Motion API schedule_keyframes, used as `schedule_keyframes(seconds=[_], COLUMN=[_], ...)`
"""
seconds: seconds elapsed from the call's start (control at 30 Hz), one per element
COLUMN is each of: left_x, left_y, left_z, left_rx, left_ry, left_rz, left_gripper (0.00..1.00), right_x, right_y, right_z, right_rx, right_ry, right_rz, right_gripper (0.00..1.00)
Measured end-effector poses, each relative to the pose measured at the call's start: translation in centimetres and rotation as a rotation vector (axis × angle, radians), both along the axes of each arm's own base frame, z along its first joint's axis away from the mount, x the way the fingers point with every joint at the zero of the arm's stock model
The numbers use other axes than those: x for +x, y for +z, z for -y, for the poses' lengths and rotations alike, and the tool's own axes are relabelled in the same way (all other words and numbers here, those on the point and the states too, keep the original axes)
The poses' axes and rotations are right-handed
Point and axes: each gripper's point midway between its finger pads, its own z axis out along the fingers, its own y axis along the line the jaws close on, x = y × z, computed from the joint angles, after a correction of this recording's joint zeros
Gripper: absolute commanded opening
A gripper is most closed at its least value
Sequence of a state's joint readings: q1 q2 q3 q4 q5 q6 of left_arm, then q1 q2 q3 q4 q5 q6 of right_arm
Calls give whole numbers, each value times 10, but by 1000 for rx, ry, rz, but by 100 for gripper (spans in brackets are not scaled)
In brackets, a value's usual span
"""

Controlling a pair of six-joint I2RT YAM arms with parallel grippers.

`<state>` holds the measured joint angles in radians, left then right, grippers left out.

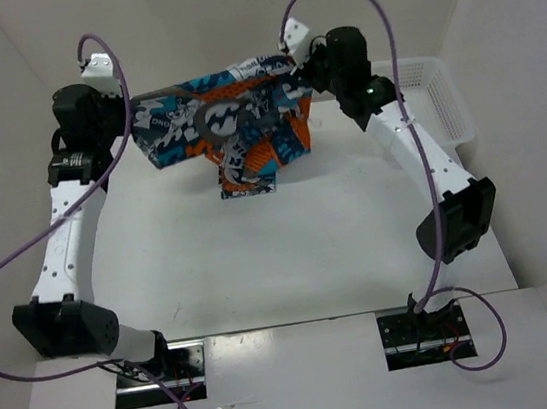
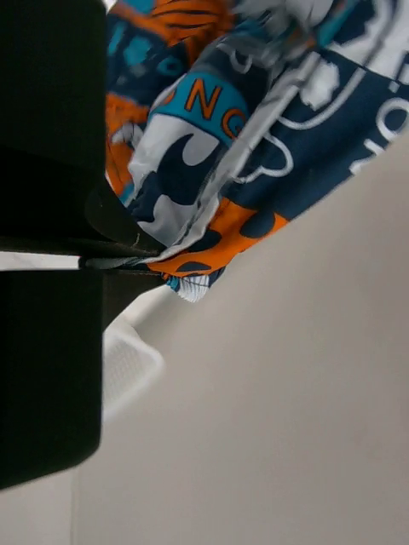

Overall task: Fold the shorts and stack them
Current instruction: Flatten the shorts out

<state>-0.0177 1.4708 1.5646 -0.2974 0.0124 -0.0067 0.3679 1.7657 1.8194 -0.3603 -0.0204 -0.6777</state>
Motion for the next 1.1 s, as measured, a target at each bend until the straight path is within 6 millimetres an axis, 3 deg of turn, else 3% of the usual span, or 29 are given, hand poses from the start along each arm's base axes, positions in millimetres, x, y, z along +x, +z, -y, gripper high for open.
schedule_keyframes(seconds=[0.07,0.13,0.23,0.4,0.5,0.63,0.77,0.87,0.97,1.03,1.1], left_x=[-15,-34,-58,-91,-109,-139,-172,-184,-173,-147,-108], left_y=[34,52,71,100,127,178,240,272,281,269,245], left_z=[-1,1,2,-3,-5,-8,-4,2,6,6,5], left_rx=[0,-1,-1,-3,-3,-3,0,4,7,5,1], left_ry=[2,-3,-3,5,7,6,-20,-51,-77,-79,-77], left_rz=[67,98,137,199,253,381,541,631,651,610,533], left_gripper=[0,0,0,0,0,0,0,0,0,0,0], right_x=[-3,-15,-36,-67,-94,-147,-210,-241,-245,-232,-206], right_y=[59,95,117,126,142,190,254,279,277,264,238], right_z=[-1,1,2,-3,-5,-10,-8,-6,-7,-10,-13], right_rx=[69,115,146,169,190,252,342,388,411,422,430], right_ry=[1,11,43,120,184,313,435,488,498,476,432], right_rz=[108,168,188,146,137,188,307,356,343,304,235], right_gripper=[0,0,0,0,0,0,0,0,0,0,0])
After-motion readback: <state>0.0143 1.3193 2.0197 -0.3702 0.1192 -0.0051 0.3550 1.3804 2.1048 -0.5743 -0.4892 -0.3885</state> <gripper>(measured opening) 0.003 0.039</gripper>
